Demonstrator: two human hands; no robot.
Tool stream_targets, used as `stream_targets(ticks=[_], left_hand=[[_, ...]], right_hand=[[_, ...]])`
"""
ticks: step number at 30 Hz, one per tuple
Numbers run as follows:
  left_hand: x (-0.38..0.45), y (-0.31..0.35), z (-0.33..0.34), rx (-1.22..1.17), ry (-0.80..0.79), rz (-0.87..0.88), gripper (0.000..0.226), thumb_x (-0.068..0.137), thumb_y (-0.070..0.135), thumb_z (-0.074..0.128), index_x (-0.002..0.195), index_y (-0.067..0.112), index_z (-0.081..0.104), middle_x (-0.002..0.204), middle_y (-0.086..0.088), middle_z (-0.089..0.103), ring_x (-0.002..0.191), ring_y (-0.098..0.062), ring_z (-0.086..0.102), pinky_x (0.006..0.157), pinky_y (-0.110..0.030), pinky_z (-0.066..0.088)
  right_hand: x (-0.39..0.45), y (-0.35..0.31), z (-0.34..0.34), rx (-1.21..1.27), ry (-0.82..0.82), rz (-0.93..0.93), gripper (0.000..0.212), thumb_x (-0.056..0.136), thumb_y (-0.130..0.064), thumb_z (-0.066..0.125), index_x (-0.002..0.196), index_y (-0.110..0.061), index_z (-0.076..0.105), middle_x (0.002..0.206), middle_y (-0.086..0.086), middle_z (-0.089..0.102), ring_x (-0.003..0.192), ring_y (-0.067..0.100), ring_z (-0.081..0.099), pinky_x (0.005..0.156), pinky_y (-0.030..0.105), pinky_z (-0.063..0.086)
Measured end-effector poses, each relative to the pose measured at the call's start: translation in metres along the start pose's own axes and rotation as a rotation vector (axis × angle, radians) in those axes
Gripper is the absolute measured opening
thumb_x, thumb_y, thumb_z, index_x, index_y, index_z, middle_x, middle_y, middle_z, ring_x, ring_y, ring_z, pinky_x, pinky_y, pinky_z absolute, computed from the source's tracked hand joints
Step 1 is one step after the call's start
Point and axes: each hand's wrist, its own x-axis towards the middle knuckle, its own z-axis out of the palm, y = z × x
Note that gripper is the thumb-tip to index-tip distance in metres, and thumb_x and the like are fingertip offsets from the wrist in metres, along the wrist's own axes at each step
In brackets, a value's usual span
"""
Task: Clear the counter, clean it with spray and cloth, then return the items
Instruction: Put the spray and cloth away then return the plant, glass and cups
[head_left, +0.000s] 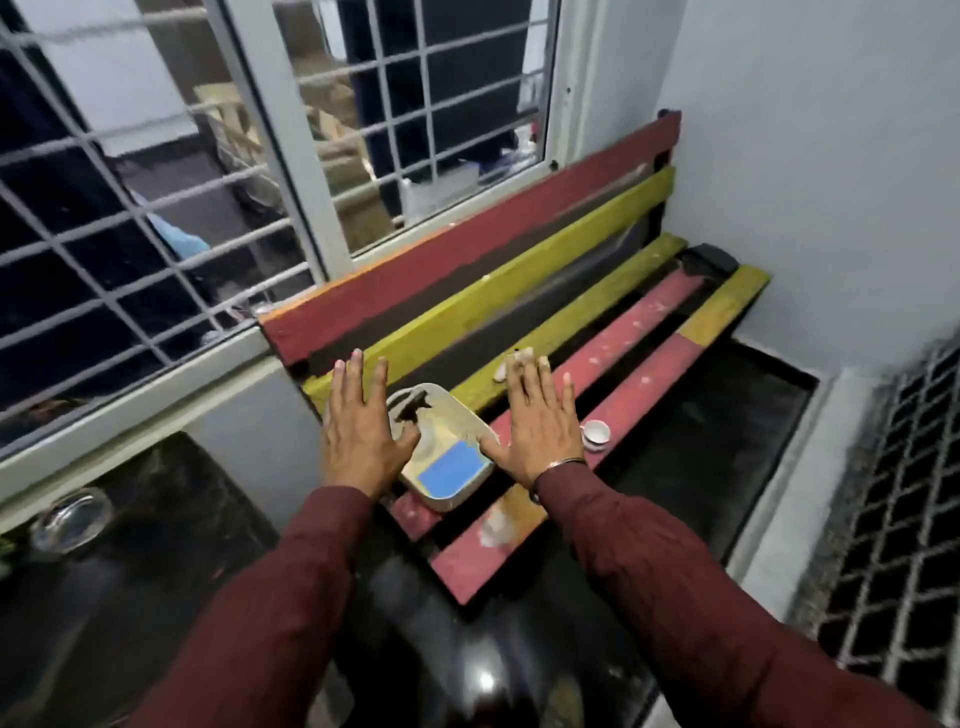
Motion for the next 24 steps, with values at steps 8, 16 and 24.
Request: stream_targets(ticks=[8, 16, 24], left_hand=[[0.031, 0.087, 0.084, 0.059, -0.187, 0.141, 0.092, 0.081, 0.031, 0.076, 0.158, 0.014, 0.028, 0.169, -0.013, 0.012, 0.156, -0.032, 0.007, 0.122, -0.049, 0.022], [0.069, 0.135, 0.156, 0.022, -0.309, 0.225, 0.080, 0.086, 0.039, 0.069, 0.154, 0.012, 0.036, 0.168, -0.015, 0.017, 0.155, -0.035, 0.014, 0.121, -0.050, 0.026], [0.083, 0.167, 0.239, 0.058, -0.488, 0.109, 0.097, 0.071, 0.028, 0.082, 0.153, 0.012, 0.032, 0.166, -0.015, 0.021, 0.152, -0.036, 0.021, 0.118, -0.048, 0.032]], right_hand=[[0.011, 0.122, 0.031, 0.078, -0.121, 0.180, 0.106, 0.076, -0.059, 0.055, 0.152, -0.015, -0.005, 0.160, 0.011, -0.008, 0.147, 0.028, -0.002, 0.119, 0.047, 0.005], [0.031, 0.189, 0.068, 0.121, -0.219, 0.322, 0.099, 0.077, -0.050, 0.063, 0.152, -0.013, 0.009, 0.160, 0.011, 0.002, 0.146, 0.029, 0.008, 0.117, 0.044, 0.017], [0.077, 0.243, 0.142, 0.135, -0.448, 0.267, 0.112, 0.069, -0.045, 0.074, 0.151, -0.014, 0.005, 0.159, 0.014, 0.003, 0.145, 0.032, 0.011, 0.115, 0.045, 0.023]])
